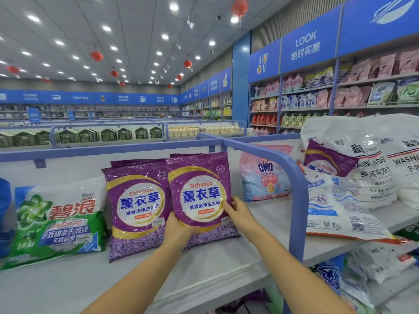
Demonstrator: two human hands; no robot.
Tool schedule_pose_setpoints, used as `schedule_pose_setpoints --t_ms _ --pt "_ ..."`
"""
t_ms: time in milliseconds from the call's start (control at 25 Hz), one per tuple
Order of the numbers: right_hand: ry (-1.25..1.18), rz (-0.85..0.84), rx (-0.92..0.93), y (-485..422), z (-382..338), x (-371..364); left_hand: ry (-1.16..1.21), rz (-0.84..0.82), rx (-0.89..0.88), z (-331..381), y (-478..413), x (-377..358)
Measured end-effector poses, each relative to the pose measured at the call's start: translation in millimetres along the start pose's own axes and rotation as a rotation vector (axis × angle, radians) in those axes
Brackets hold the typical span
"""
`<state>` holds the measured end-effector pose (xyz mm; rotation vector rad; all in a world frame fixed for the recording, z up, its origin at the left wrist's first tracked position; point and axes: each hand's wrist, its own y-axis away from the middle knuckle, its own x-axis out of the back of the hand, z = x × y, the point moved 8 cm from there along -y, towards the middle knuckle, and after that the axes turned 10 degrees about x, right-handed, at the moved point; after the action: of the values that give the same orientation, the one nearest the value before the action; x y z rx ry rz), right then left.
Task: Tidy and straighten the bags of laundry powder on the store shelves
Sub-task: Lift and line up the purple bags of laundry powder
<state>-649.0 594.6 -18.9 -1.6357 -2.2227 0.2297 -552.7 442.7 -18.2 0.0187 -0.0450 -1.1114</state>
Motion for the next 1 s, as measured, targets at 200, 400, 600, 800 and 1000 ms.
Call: schedule_pose_setpoints --t_ms 200,400,600,800,1000 --pt "-0.004 -0.02 0.058 -11.7 -8.2 -3.6 -0.008 -0.027 0.008 2.4 -8.4 -5.2" --pt "-0.037 -0.055 0.038 -19.0 4.7 -5.1 -0.028 -0.018 -0.03 11.3 -7.8 -8.3" --pt "0.018 -0.058 0.092 -15.5 6.9 -7.3 -0.009 -0.025 -0.028 10.3 -5.0 -8.8" --pt "0.124 -0.038 0.121 -17.0 5.8 -3.8 0.004 -0.018 0.038 4.9 -8.1 -5.1" --pt "0.291 0.057 0.211 -10.3 -11.8 4.9 0.01 -0.012 0.026 16.9 0.5 1.7"
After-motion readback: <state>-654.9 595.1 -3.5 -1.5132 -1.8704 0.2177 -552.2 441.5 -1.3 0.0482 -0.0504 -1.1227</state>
